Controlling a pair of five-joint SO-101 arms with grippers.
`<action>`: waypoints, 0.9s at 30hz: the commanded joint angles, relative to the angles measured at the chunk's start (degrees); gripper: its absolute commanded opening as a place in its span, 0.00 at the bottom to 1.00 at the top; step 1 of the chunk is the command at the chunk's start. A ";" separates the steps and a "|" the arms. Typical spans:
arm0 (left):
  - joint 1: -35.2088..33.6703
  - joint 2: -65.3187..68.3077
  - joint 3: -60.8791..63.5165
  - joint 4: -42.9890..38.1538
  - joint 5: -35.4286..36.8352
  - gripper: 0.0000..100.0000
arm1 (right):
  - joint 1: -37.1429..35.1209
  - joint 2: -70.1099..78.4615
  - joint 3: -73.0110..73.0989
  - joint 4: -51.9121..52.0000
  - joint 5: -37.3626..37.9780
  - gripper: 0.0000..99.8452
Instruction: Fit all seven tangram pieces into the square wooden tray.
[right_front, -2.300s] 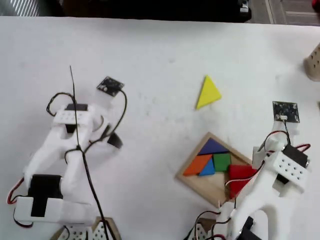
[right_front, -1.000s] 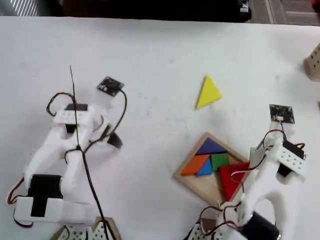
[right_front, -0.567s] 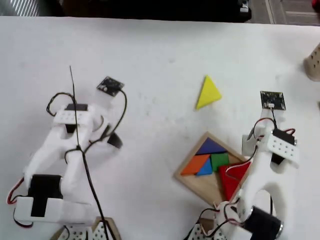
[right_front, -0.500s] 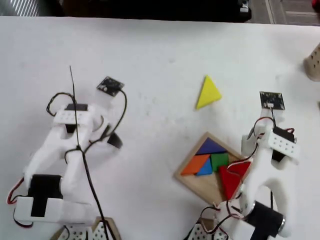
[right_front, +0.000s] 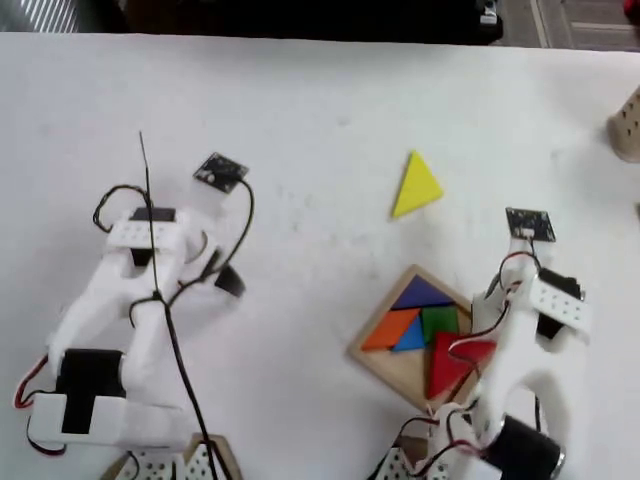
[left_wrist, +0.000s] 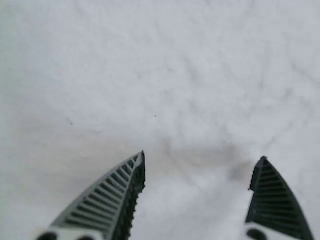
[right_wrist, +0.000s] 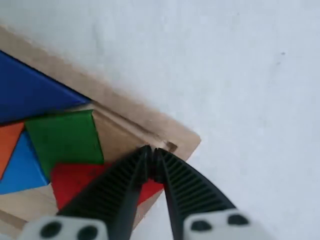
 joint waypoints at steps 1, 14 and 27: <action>-0.40 -0.13 -3.08 -0.44 -0.88 0.33 | 0.48 -8.84 2.99 1.89 2.37 0.02; -0.48 -0.13 -2.99 -0.44 -0.88 0.33 | 5.93 -18.95 0.26 6.55 5.45 0.02; -0.48 -0.13 -2.99 -0.44 -0.88 0.33 | 7.96 -5.67 1.23 3.30 9.49 0.02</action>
